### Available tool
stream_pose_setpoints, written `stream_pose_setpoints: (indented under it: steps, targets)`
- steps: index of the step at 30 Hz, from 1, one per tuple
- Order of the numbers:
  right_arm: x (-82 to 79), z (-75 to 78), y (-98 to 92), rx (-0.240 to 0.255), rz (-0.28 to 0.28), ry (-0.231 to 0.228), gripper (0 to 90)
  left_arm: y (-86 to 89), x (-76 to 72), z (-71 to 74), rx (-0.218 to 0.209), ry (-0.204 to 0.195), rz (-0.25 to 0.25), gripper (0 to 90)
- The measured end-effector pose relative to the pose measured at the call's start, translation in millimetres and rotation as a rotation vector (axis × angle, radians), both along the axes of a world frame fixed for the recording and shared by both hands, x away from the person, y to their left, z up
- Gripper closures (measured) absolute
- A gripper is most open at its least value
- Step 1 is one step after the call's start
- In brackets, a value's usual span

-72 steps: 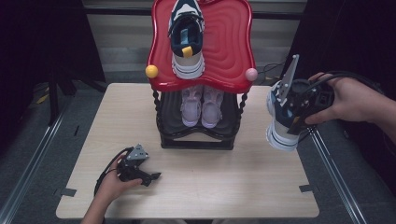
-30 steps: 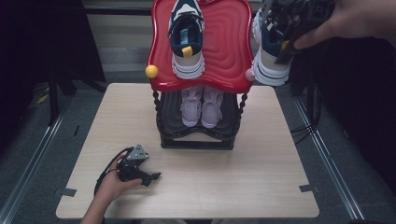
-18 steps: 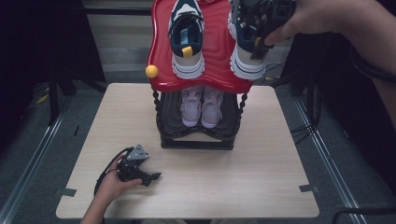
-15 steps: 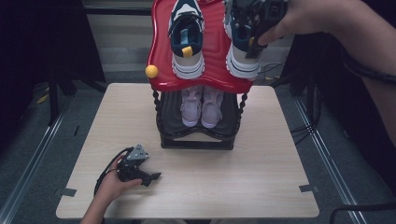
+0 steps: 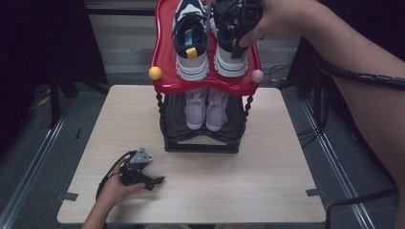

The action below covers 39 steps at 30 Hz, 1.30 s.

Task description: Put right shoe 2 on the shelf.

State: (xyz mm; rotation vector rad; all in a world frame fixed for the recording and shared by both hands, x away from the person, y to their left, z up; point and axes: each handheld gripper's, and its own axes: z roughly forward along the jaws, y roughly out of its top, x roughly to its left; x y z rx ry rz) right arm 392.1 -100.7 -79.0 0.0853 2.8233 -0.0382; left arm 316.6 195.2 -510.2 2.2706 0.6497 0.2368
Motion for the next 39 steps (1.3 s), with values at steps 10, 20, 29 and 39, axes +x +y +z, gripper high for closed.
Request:
stream_pose_setpoints:
  steps: [10,20,29,39]
  targets:
    - [7.1,-8.4,2.4,-0.001,-0.003,0.011,74.0,0.0,0.0,0.0,0.0,0.001,-0.001,3.3]
    - [6.3,-10.7,5.4,0.016,-0.009,0.012,73.9,-0.4,-0.3,-0.3,-0.005,0.005,0.001,3.2]
    - [6.3,-13.9,5.9,0.03,-0.013,0.004,73.7,-0.4,-0.4,-0.3,-0.005,0.004,0.001,3.2]
    - [3.8,-17.5,2.2,0.058,-0.02,-0.028,65.4,-0.3,-0.4,-0.1,-0.002,0.001,0.002,3.2]
